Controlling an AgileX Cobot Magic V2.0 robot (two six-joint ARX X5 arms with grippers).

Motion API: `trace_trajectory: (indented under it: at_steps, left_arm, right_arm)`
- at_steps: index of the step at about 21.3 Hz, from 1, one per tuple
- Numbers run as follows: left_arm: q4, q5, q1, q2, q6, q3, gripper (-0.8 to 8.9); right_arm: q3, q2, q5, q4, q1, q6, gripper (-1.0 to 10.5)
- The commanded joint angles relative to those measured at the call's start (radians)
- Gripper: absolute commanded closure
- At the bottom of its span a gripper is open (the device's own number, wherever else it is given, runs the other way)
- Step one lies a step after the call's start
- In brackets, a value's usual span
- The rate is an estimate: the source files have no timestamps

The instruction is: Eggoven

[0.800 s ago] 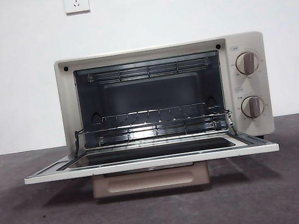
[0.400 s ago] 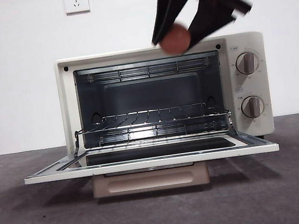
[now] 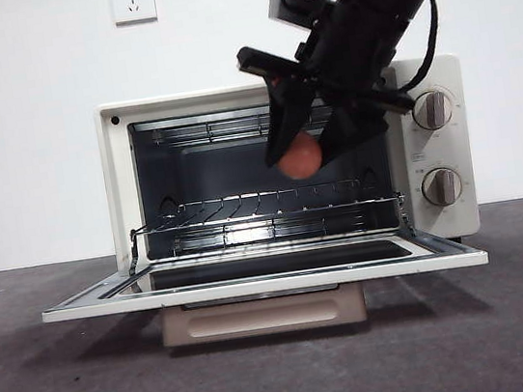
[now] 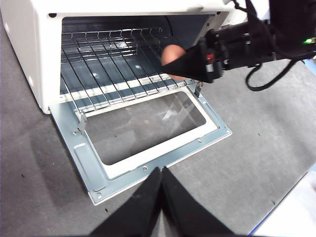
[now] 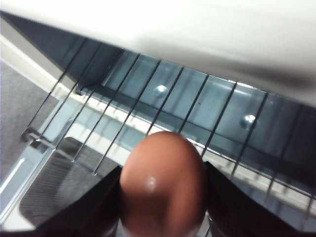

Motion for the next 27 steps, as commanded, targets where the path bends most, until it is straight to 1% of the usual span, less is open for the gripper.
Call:
trace_trajectory:
  at_steps: [1,7,11,12,15,16,21,27]
  left_arm:
    - [0.005,0.005,-0.002,0.005,-0.006,0.009,8.08]
    - [0.001,0.005,-0.002,0.005,-0.01,0.009,8.08]
    - [-0.002,0.005,-0.002,0.005,-0.014,0.009,8.08]
    - [-0.002,0.005,-0.002,0.005,-0.014,0.009,8.08]
    - [-0.001,0.005,-0.002,0.005,-0.013,0.009,8.08]
    - [-0.002,0.005,-0.002,0.005,-0.014,0.009,8.08]
    - [-0.002,0.005,-0.002,0.005,-0.014,0.009,8.08]
    - [-0.001,0.005,-0.002,0.006,-0.013,0.009,8.08]
  right_arm:
    - [0.01,0.037,0.033,0.022,0.008,-0.008,9.4]
    - [0.01,0.079,0.076,0.025,0.002,-0.008,9.4]
    - [0.01,0.101,0.078,0.006,0.003,-0.008,9.4]
    - [0.01,0.101,0.081,0.009,0.005,-0.008,8.9]
    - [0.01,0.1,0.09,0.007,0.01,-0.004,7.1]
    - [0.01,0.1,0.104,0.006,0.01,-0.004,6.9]
    - [0.012,0.094,0.112,0.006,0.016,-0.005,6.2]
    - [0.012,0.032,0.154,-0.046,0.017,-0.006,6.0]
